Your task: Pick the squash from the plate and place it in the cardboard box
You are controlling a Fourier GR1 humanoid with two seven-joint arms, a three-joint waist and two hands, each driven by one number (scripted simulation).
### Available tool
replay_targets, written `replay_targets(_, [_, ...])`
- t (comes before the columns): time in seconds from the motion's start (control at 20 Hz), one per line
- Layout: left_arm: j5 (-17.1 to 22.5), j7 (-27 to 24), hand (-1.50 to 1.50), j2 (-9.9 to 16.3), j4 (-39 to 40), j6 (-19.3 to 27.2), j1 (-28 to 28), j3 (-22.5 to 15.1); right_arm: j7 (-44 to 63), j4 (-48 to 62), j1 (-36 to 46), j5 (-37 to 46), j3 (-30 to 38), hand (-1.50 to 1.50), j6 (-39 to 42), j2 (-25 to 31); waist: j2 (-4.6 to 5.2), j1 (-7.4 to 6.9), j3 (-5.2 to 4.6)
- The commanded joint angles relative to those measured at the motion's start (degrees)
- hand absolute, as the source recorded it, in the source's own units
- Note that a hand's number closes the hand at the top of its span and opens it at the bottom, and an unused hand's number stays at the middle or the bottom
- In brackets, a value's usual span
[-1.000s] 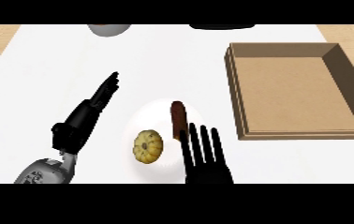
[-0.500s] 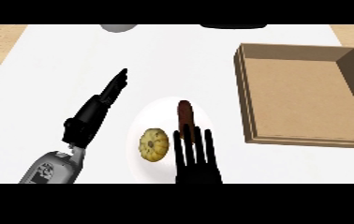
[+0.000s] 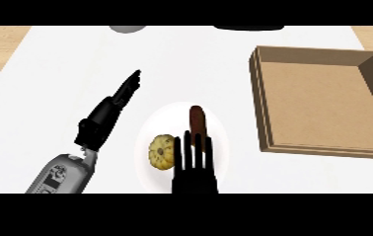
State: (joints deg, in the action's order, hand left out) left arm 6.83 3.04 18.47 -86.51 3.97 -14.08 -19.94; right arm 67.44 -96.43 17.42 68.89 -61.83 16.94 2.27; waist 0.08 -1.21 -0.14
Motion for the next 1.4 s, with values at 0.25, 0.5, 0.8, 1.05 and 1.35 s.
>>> replay_targets(0.25, [0.16, 1.41, 0.00, -0.51, 0.82, -0.93, -2.41, 1.55, 14.59, 6.77, 6.12, -3.79, -3.48, -1.50, -2.14, -2.18, -0.06, -0.19, 0.08])
replay_targets(0.5, [-0.87, 1.65, 0.00, -2.05, 1.14, -0.65, -2.30, 0.22, 15.02, 10.36, 8.70, -7.88, -3.01, -1.50, -4.02, -2.19, -0.01, -0.82, 0.09])
replay_targets(0.8, [-1.14, -0.68, 0.00, -2.05, 2.71, -1.23, -1.92, 1.33, 16.14, 11.66, 10.86, -12.41, -1.74, -1.50, -3.26, -2.20, -0.01, -0.48, 0.06])
replay_targets(1.05, [-1.21, -1.83, 0.00, -1.80, 3.31, -2.11, -1.48, 1.98, 14.96, 16.80, 13.65, -15.30, -0.69, -1.50, -5.86, -2.21, 0.11, -0.82, 0.07])
replay_targets(1.35, [-3.07, 0.52, 0.00, -3.32, 1.84, -0.68, -1.19, 0.68, 15.99, 16.92, 13.05, -16.23, -2.43, -1.50, -5.95, -2.22, -0.14, -0.14, 0.11])
